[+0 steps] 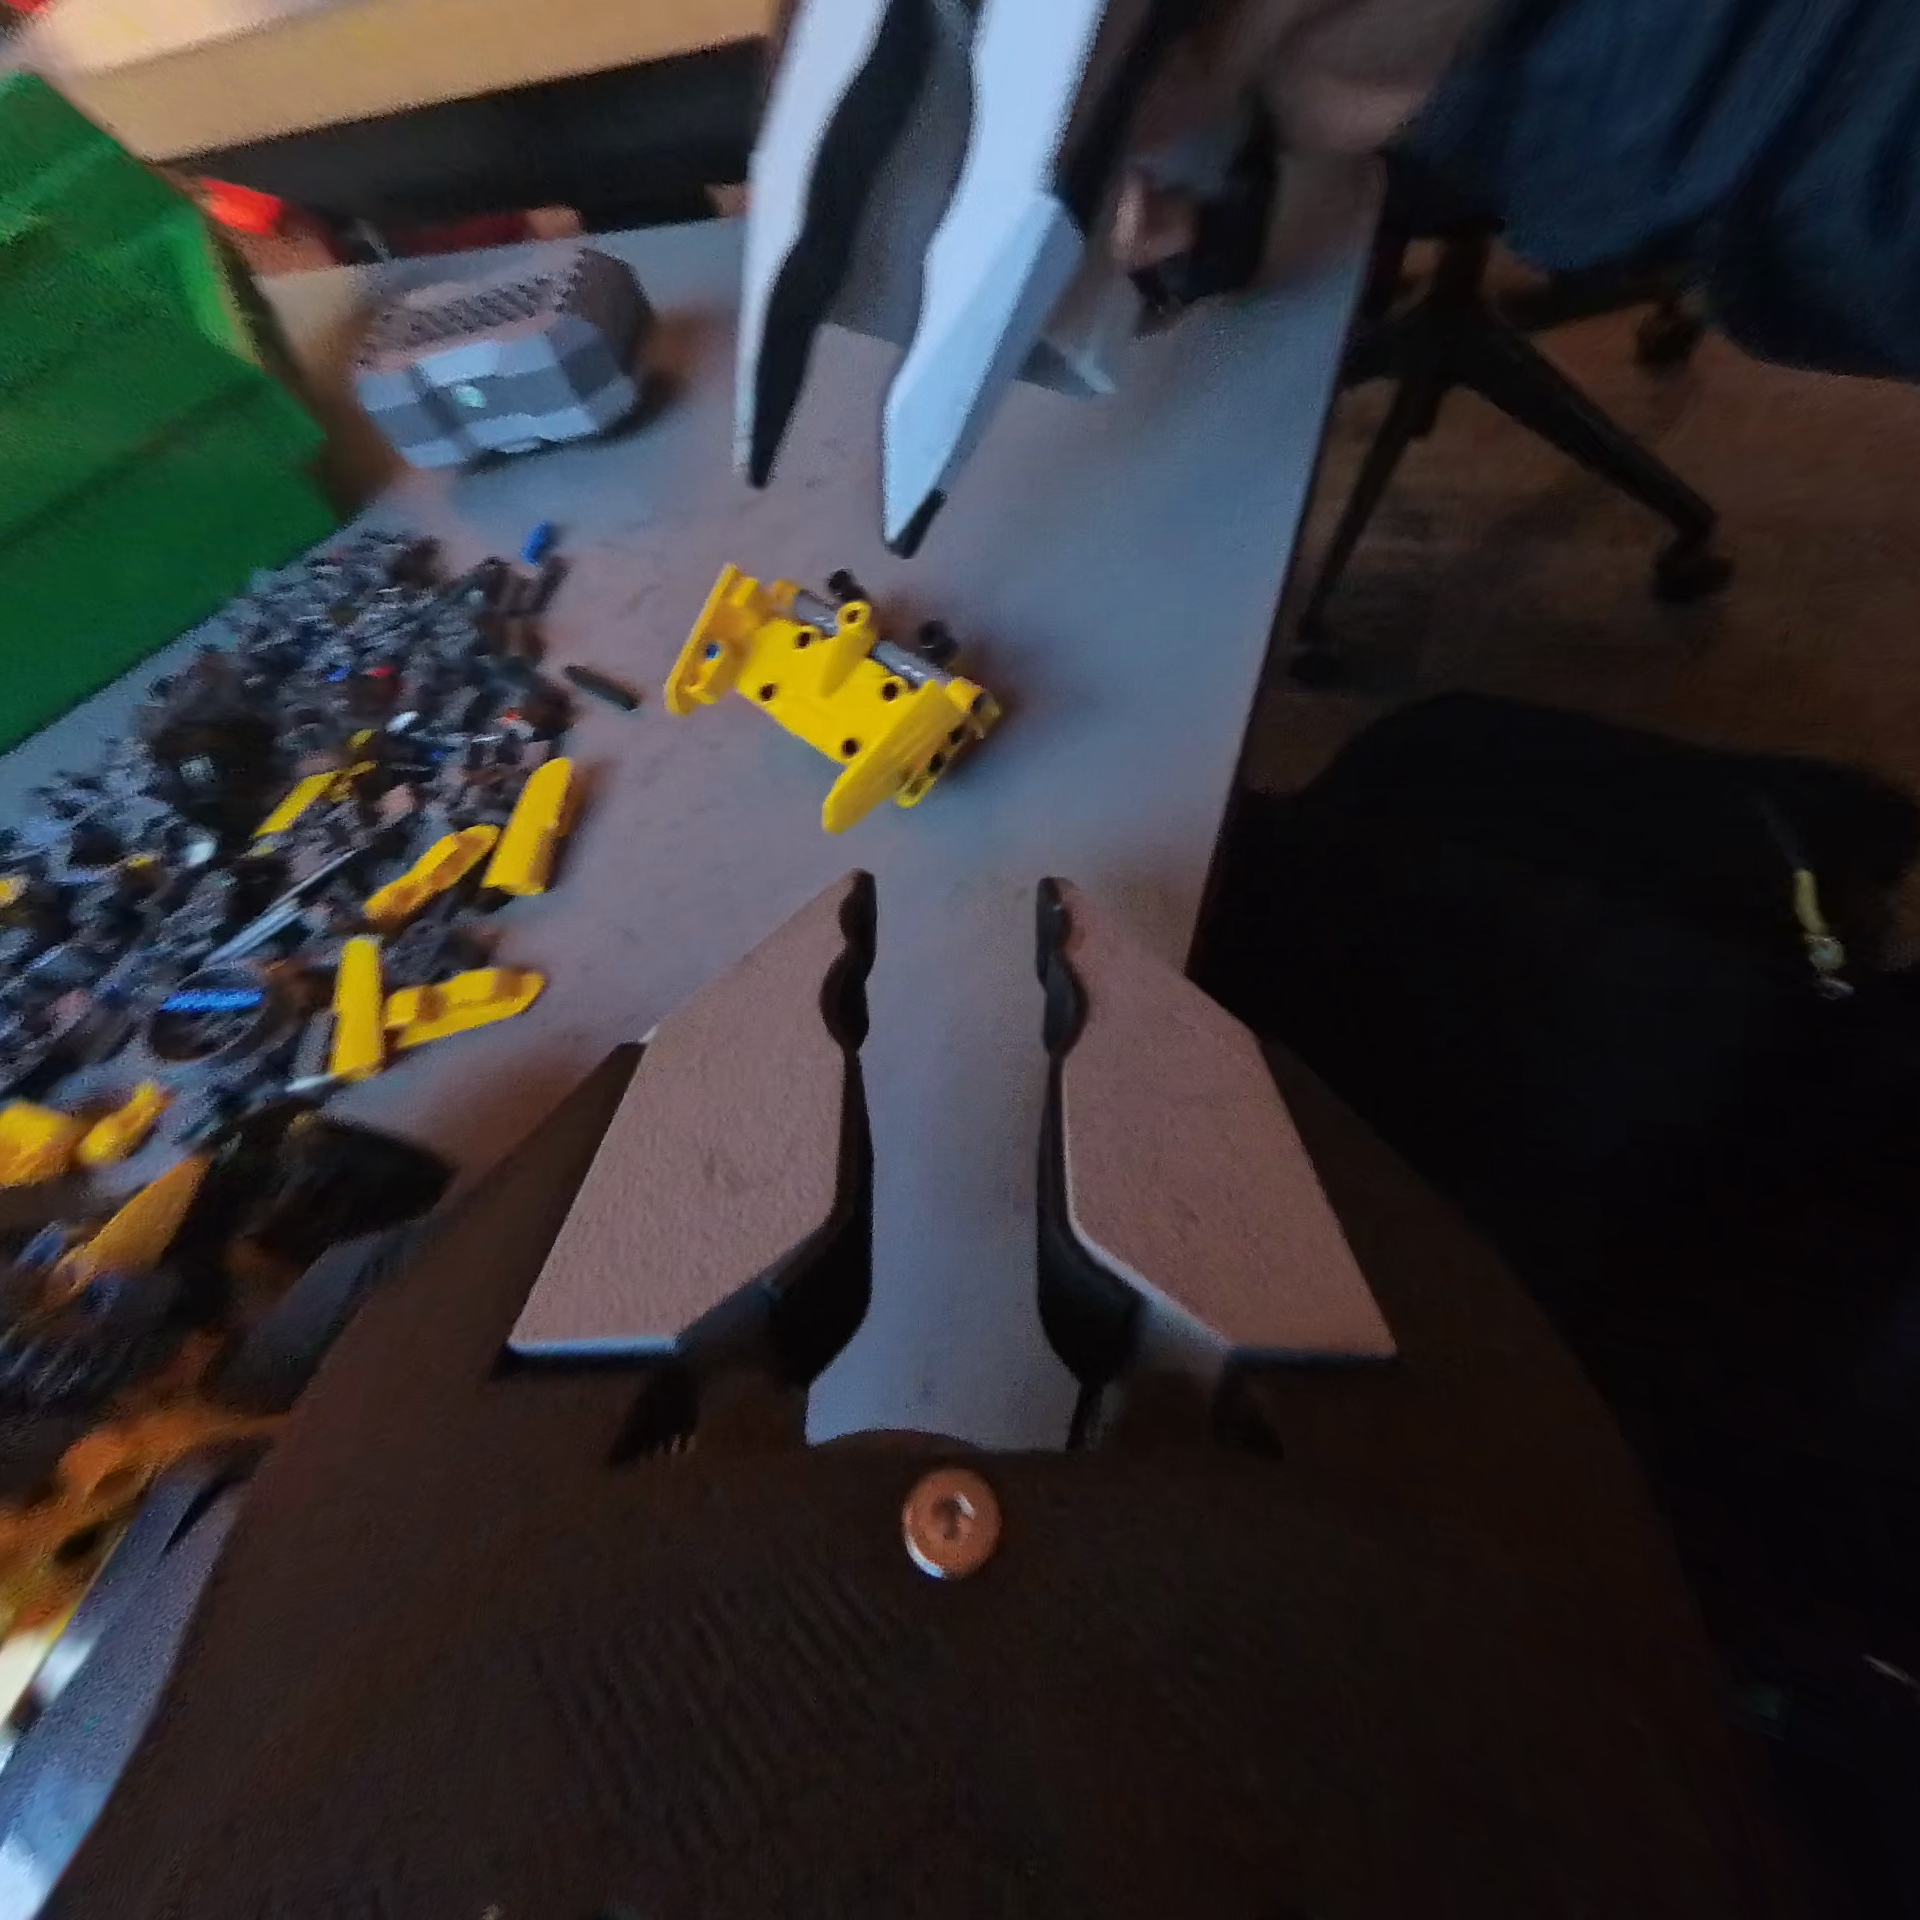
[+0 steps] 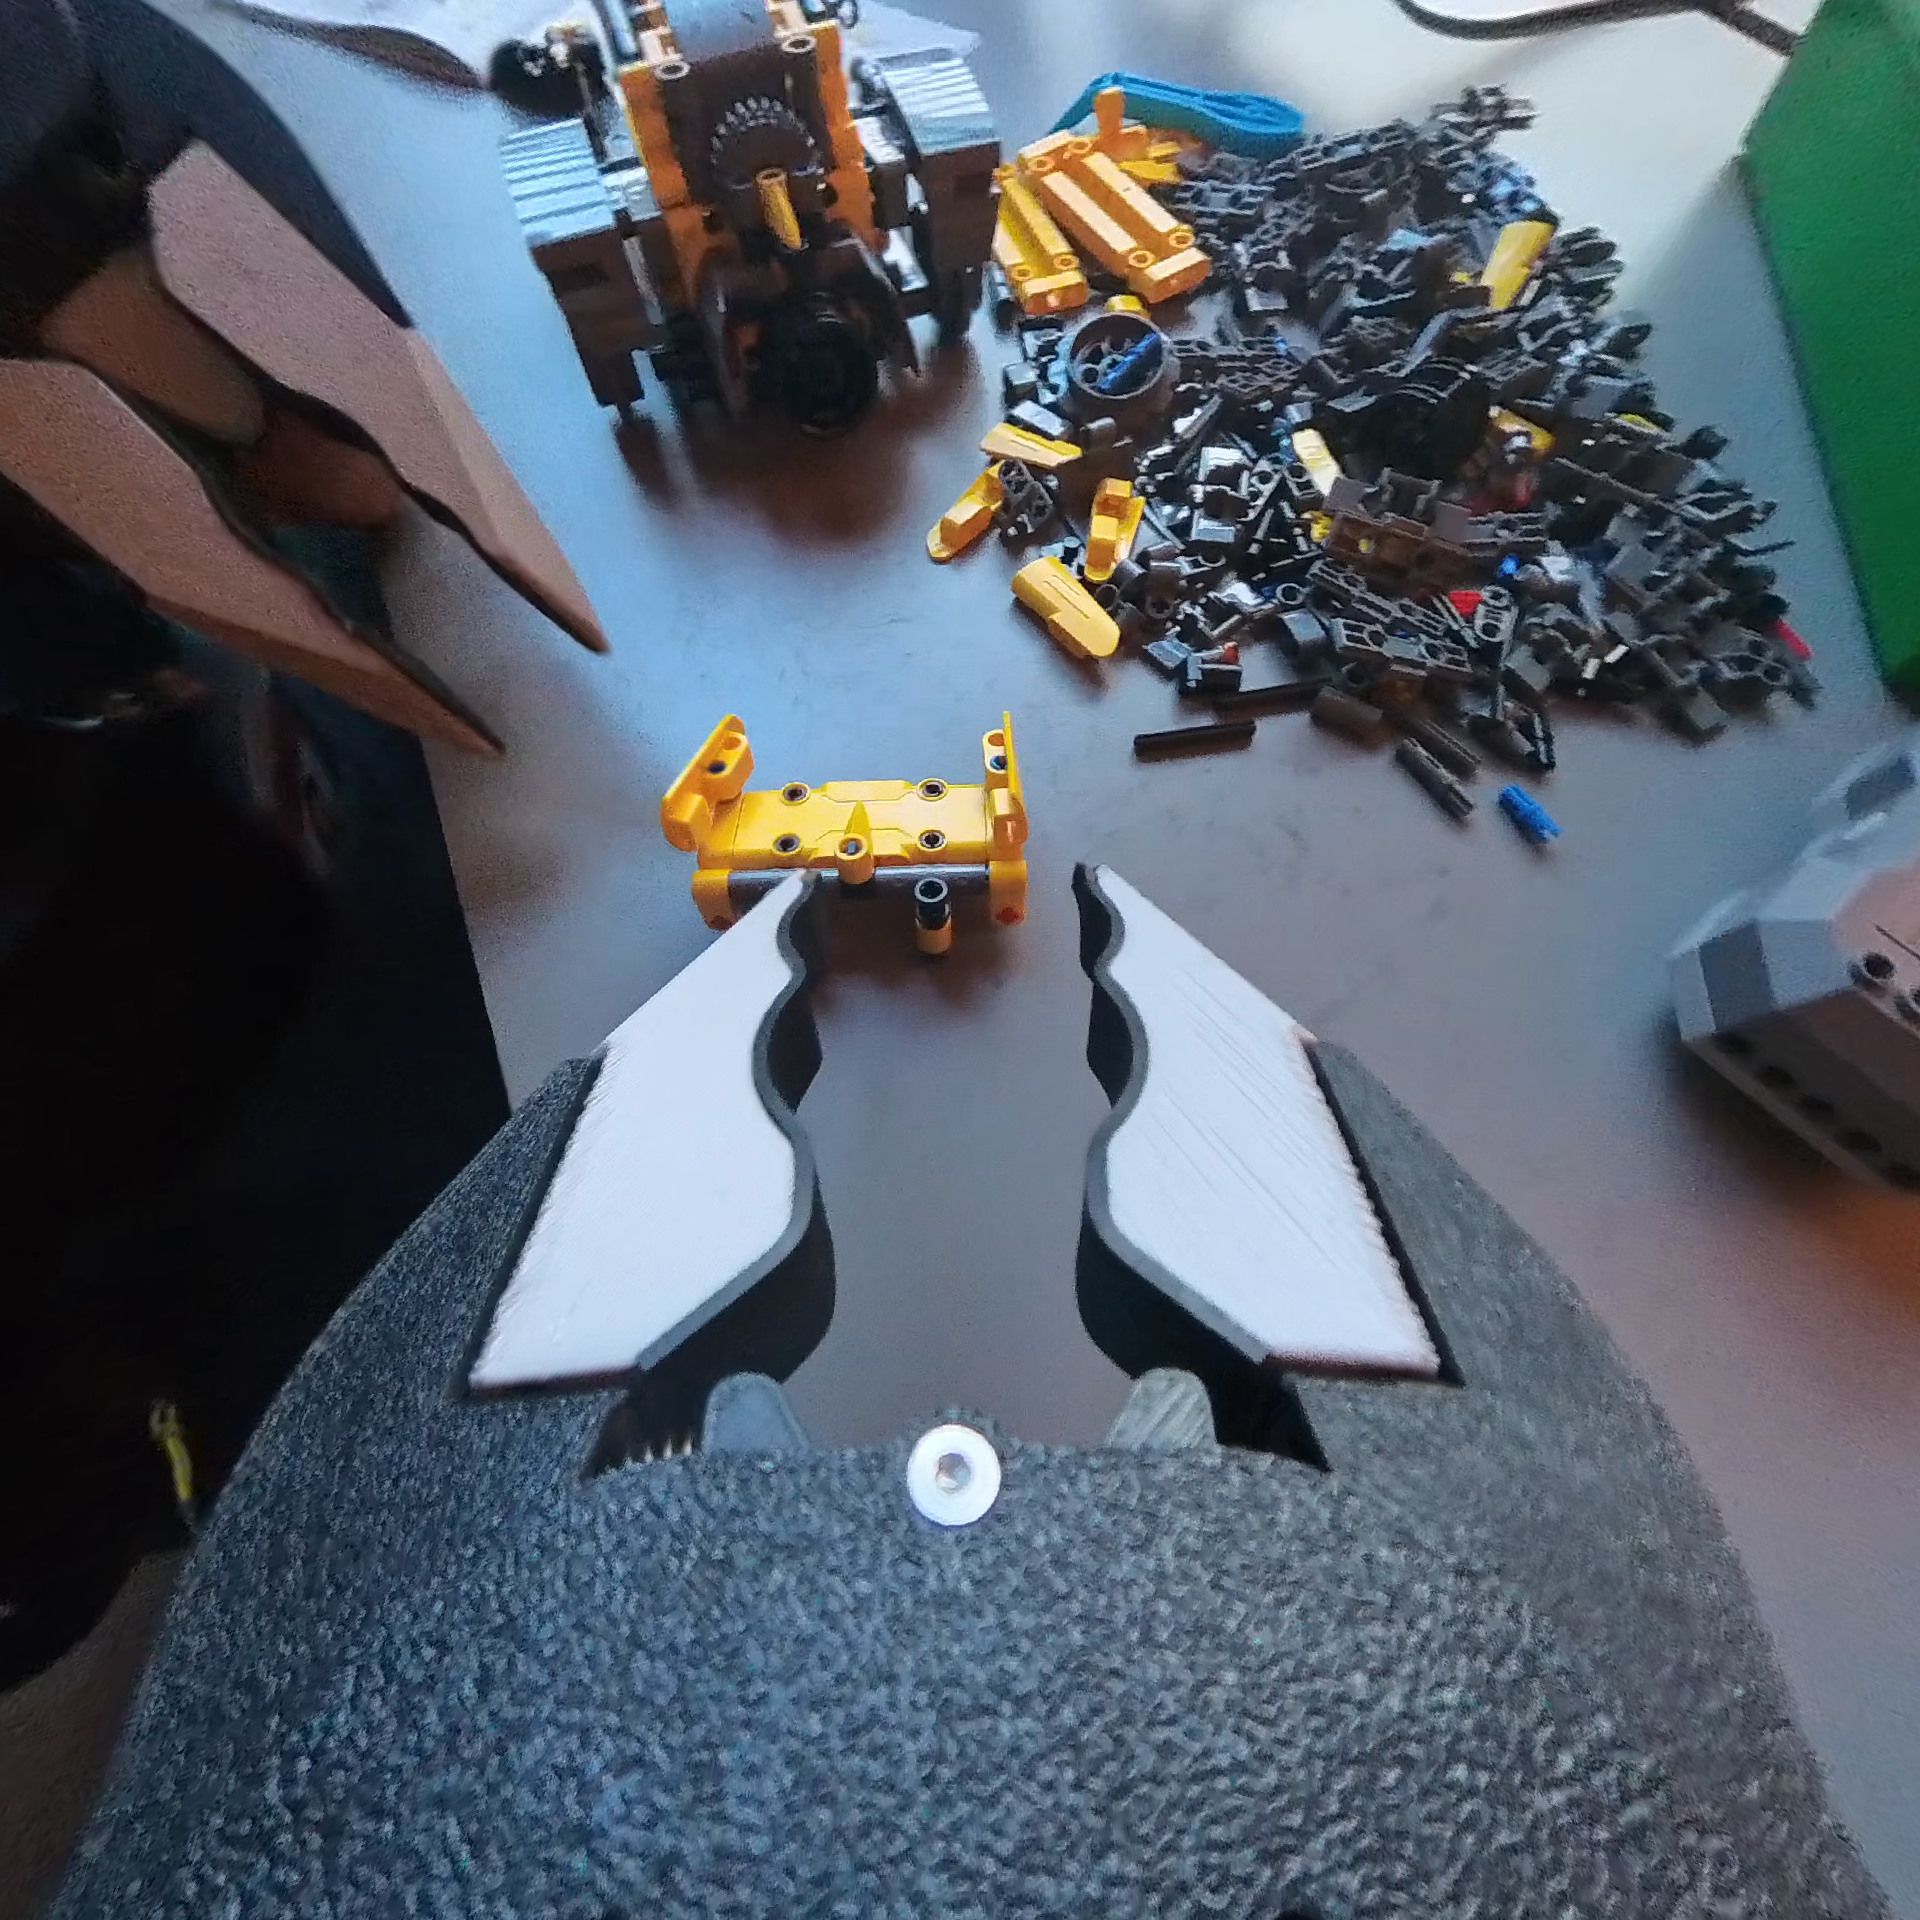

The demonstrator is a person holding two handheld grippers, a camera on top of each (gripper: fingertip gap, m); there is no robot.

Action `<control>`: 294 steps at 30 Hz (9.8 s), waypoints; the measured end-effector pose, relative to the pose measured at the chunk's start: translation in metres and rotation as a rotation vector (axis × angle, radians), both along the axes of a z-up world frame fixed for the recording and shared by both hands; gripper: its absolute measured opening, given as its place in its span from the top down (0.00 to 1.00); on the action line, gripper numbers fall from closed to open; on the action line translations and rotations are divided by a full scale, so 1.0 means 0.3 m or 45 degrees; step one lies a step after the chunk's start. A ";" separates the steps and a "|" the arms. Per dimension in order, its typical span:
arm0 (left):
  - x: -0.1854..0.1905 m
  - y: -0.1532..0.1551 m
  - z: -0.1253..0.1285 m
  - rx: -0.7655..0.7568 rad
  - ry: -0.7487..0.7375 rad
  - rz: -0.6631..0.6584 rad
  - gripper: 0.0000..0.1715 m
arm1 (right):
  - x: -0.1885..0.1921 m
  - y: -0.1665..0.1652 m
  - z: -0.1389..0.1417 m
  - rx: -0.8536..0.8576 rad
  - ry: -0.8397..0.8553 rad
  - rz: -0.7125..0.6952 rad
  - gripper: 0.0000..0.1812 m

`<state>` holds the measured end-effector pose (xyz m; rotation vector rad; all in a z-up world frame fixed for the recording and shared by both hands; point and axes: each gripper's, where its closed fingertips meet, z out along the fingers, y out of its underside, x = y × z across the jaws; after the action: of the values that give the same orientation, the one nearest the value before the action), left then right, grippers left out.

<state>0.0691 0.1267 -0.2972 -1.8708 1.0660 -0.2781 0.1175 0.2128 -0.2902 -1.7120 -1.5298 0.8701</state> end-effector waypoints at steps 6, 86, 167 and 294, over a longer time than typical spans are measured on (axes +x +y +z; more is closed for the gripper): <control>0.034 -0.019 -0.051 -0.316 -0.064 -0.141 0.85 | -0.015 -0.024 -0.057 -0.255 -0.053 0.215 0.71; -0.068 -0.172 -0.021 -0.467 -0.230 -0.272 0.85 | -0.188 -0.414 -0.115 -0.031 -0.137 0.142 0.88; -0.125 -0.084 0.027 -0.703 0.126 -0.408 0.91 | -0.294 -0.379 0.125 0.688 -0.282 0.222 0.76; -0.081 -0.110 0.117 -0.483 -0.557 -0.592 0.90 | -0.288 -0.362 0.066 0.854 -0.209 0.466 0.87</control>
<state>0.0448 0.0937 -0.2621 -1.7368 1.1784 -1.1726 0.0312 0.1040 -0.2704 -1.0508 -1.9951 0.3111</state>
